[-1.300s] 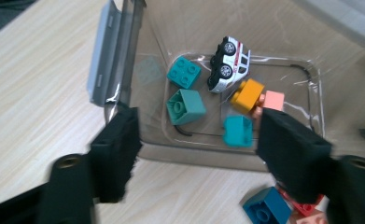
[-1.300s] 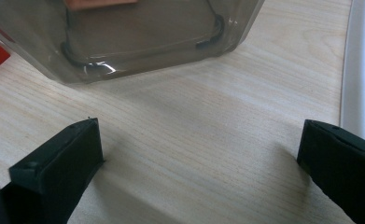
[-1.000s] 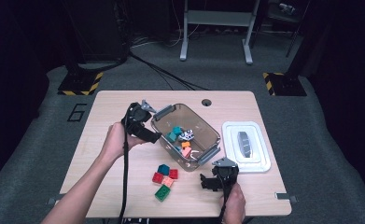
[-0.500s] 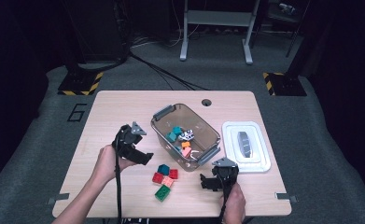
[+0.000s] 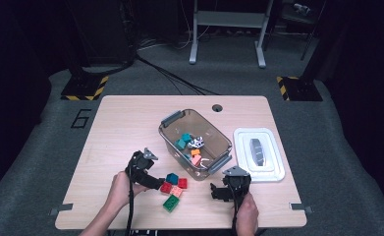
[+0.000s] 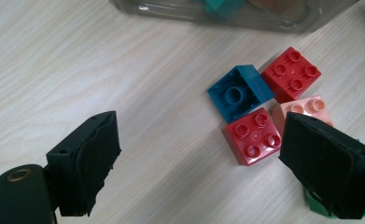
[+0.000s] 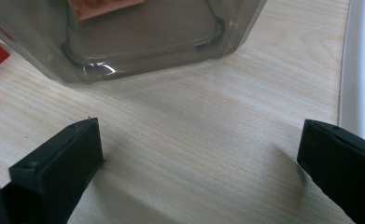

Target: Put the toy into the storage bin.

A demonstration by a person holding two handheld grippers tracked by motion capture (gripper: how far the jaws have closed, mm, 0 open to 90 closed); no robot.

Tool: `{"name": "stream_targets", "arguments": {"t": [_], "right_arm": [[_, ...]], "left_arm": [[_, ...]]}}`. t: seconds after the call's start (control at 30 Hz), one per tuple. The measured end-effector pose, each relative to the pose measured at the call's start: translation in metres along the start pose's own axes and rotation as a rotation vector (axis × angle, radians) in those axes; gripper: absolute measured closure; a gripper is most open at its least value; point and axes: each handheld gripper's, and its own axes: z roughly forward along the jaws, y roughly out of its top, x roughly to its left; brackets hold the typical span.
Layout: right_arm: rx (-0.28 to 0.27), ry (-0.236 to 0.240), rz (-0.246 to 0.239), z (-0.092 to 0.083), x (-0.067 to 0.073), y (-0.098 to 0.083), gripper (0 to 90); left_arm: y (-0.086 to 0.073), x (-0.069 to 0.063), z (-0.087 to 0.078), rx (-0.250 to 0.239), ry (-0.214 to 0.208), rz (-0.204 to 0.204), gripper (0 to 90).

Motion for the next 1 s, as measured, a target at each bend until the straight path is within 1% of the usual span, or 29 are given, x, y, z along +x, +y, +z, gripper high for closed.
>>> {"name": "stream_targets", "arguments": {"t": [0.03,0.07,0.1,0.13,0.17,0.2,0.23,0.27,0.3,0.33,0.53,0.6,0.67,0.8,0.83,0.87,0.93,0.97,1.0], "right_arm": [[0.002,-0.004,0.008,0.000,0.001,0.000,0.0],[-0.004,-0.007,-0.004,0.000,0.000,0.000,0.0],[-0.001,-0.006,-0.004,0.000,0.000,0.000,0.0],[0.003,-0.002,-0.001,0.000,-0.001,0.000,0.0],[0.005,0.009,0.006,0.000,-0.002,0.000,0.0],[0.003,0.003,0.011,0.001,-0.002,0.000,0.0],[0.004,0.003,0.011,0.001,-0.002,0.000,0.0],[0.003,0.003,0.010,0.001,-0.002,0.000,0.0],[0.003,0.003,0.011,0.001,-0.002,0.000,0.0],[0.003,0.003,0.011,0.001,-0.002,0.000,0.0],[0.002,0.003,0.010,0.001,-0.002,0.000,0.0],[0.005,0.010,0.005,0.000,-0.002,0.000,0.0],[0.004,0.007,0.007,0.000,-0.002,0.000,0.0],[0.004,0.007,0.004,0.000,-0.002,0.000,0.0],[0.006,0.003,0.014,0.000,-0.001,0.000,0.0],[0.004,0.007,0.004,0.000,-0.002,0.000,0.0],[0.005,0.007,0.005,0.000,-0.002,0.000,0.0],[0.004,0.007,0.003,0.000,-0.002,0.000,0.0],[0.007,0.001,0.013,0.000,-0.001,0.000,0.0]], "left_arm": [[0.000,-0.002,0.002,-0.007,0.004,-0.002,12.1],[0.001,-0.004,0.004,-0.004,0.008,0.001,12.1],[0.002,-0.006,0.005,0.000,0.002,0.008,12.2],[0.003,-0.008,0.008,0.000,-0.004,0.006,12.3],[0.004,-0.010,0.010,0.007,0.007,0.017,12.4],[0.004,-0.012,0.012,0.006,0.012,0.019,12.6],[0.005,-0.013,0.014,0.010,0.009,0.020,12.7],[0.005,-0.014,0.016,0.016,0.005,0.020,12.8],[0.006,-0.014,0.017,0.020,0.014,0.025,12.8],[0.006,-0.015,0.018,0.022,0.014,0.025,12.9],[0.005,-0.017,0.026,0.027,0.010,0.011,13.2],[0.004,-0.018,0.030,0.028,0.009,0.004,13.3],[0.003,-0.019,0.034,0.043,0.011,0.011,13.6],[0.000,-0.022,0.040,0.068,0.029,0.024,15.3],[-0.002,-0.021,0.041,0.067,0.027,0.021,16.0],[-0.003,-0.020,0.041,0.075,0.027,0.017,17.4],[-0.006,-0.017,0.041,0.077,0.028,0.000,21.8],[-0.007,-0.016,0.041,0.079,0.022,-0.008,24.7],[-0.008,-0.014,0.040,0.083,0.026,-0.004,27.2]]}}
